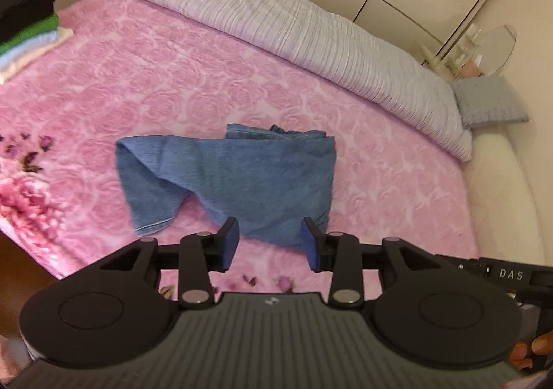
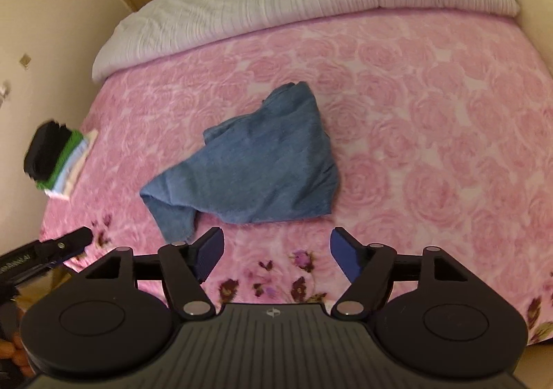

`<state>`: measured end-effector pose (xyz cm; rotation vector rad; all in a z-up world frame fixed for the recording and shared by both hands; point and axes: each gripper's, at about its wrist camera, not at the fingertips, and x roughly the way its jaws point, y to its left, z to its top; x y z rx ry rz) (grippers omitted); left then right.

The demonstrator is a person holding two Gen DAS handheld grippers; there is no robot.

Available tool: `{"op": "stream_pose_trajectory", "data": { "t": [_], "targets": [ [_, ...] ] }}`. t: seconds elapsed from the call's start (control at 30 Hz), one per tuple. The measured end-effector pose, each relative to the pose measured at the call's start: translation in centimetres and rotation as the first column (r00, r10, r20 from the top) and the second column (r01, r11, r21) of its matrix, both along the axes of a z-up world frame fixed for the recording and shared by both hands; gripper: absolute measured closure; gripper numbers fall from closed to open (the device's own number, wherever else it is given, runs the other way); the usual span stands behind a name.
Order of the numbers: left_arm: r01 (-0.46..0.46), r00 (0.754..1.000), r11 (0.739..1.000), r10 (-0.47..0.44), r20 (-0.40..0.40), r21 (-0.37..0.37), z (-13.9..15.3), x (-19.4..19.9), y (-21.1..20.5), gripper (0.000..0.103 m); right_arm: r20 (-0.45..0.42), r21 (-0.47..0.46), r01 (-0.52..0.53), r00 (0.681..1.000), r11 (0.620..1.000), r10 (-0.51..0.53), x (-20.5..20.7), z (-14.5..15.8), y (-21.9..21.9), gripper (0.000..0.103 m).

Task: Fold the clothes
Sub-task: 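Move both open grippers toward the crumpled jeans on the bed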

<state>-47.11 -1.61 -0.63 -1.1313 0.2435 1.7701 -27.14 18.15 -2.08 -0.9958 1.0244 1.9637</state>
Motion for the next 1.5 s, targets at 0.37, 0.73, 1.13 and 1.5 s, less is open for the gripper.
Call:
{"op": "stream_pose_trajectory", "data": {
  "t": [0.37,0.73,1.13,1.5],
  "targets": [
    [0.013,0.993,0.998,-0.021,-0.117,-0.064,0.5,6.0,-3.6,0.057,0.025,0.029,-0.055,0.998,0.998,0.054,3.8,-0.8,-3.9,0.022],
    [0.029,0.969,0.995,-0.053,-0.243,-0.1,1.7,10.4,-5.9,0.046,0.042,0.047,-0.088,0.995,0.995,0.086,6.0,-0.8,-6.0,0.017],
    [0.045,0.966,0.997,-0.061,-0.25,-0.07,2.3,12.6,-7.3,0.044,0.054,0.088,-0.1,0.994,0.991,0.096,7.7,0.1,-7.6,0.016],
    [0.037,0.97,0.997,-0.052,-0.238,-0.064,1.9,12.1,-7.3,0.042,0.055,0.109,-0.094,0.995,0.99,0.088,7.6,0.4,-7.2,0.015]
  ]
}}
